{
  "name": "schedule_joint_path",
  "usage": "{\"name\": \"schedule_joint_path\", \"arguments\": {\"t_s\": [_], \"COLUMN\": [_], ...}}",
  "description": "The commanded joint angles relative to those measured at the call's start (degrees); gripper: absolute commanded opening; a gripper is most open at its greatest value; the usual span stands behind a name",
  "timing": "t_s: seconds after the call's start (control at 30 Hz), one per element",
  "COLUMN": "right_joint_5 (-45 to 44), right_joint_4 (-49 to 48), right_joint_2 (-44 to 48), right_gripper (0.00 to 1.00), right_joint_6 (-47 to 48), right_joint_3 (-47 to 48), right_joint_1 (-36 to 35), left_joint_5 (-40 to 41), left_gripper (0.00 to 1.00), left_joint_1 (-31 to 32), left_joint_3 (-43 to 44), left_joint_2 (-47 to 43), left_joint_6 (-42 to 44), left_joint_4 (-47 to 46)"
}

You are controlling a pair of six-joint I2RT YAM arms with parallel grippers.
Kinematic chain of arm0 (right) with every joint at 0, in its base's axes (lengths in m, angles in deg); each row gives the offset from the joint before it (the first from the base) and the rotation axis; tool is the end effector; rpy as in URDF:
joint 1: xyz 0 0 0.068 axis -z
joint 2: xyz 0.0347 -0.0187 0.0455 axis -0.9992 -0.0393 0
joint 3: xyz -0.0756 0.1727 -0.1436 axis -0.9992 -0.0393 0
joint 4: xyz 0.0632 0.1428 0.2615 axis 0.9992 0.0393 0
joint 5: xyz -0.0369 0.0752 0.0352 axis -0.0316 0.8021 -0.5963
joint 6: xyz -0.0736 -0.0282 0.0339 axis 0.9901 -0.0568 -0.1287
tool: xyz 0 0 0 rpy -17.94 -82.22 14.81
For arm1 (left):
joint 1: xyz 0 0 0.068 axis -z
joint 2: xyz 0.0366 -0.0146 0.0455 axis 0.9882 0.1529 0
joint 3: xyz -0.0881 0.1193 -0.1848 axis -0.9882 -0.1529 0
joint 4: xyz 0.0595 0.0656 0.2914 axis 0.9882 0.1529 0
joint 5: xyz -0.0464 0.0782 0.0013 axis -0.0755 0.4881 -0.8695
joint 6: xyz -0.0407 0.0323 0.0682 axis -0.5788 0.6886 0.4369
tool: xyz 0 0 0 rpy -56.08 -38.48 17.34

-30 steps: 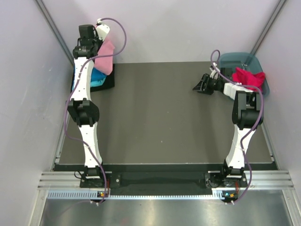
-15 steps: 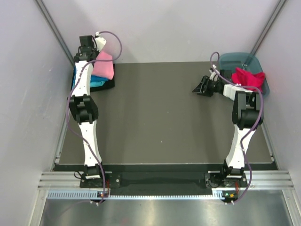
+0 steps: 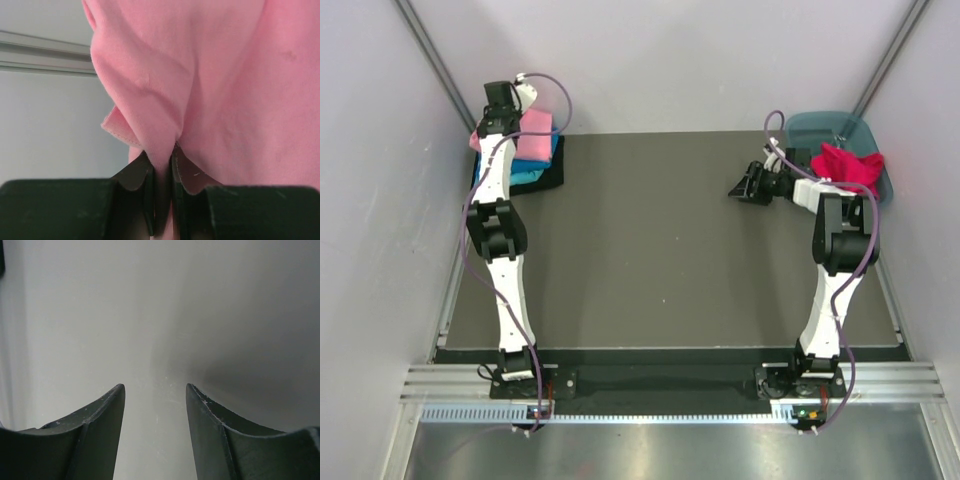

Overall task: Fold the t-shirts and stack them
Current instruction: Neatly place the folded tshirt to the corner

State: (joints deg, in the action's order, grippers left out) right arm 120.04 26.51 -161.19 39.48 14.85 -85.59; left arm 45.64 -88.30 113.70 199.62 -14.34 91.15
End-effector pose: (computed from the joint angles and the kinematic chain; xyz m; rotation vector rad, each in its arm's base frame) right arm 0.4946 0.0293 0.0704 0.0370 2.3307 0.9287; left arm 0.6154 0.1000 0.2543 0.5271 2.0683 0.8902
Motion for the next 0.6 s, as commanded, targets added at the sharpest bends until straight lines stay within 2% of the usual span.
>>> {"name": "schedule_joint_path", "arguments": {"t_s": [0.0, 0.27, 0.3, 0.4, 0.43, 0.53, 0.57], "right_joint_5": [0.11, 0.02, 0.02, 0.02, -0.07, 0.02, 0.02], "right_joint_4": [-1.6, -1.51, -1.51, -1.69, -1.69, -1.6, -1.52], "right_joint_2": [1.76, 1.58, 1.67, 1.85, 1.85, 2.46, 2.55], "right_gripper": [0.52, 0.52, 0.52, 0.52, 0.52, 0.52, 0.52], "right_joint_6": [1.55, 1.64, 1.73, 1.73, 1.82, 1.9, 2.08], "right_joint_3": [0.69, 0.6, 0.69, 0.51, 0.25, -0.28, -0.28], "right_joint_1": [-0.83, -1.19, -1.27, -1.27, -1.36, -1.36, -1.36], "left_joint_5": [2.92, 4.67, 5.11, 6.26, 7.13, 8.01, 8.28], "left_gripper": [0.0, 0.02, 0.16, 0.46, 0.66, 0.77, 0.78], "left_joint_1": [-1.26, -1.08, -1.08, -0.47, 0.06, 2.33, 3.22], "left_joint_3": [0.97, 0.36, 0.36, -0.7, -0.61, -1.05, -1.31], "left_joint_2": [0.07, -0.19, -0.36, -2.03, -2.56, -5.19, -6.5], "left_joint_6": [3.09, 2.66, 2.04, 0.47, -0.24, -0.69, -0.16], "left_joint_4": [-7.85, -6.63, -6.1, -6.26, -6.96, -11.7, -13.2]}}
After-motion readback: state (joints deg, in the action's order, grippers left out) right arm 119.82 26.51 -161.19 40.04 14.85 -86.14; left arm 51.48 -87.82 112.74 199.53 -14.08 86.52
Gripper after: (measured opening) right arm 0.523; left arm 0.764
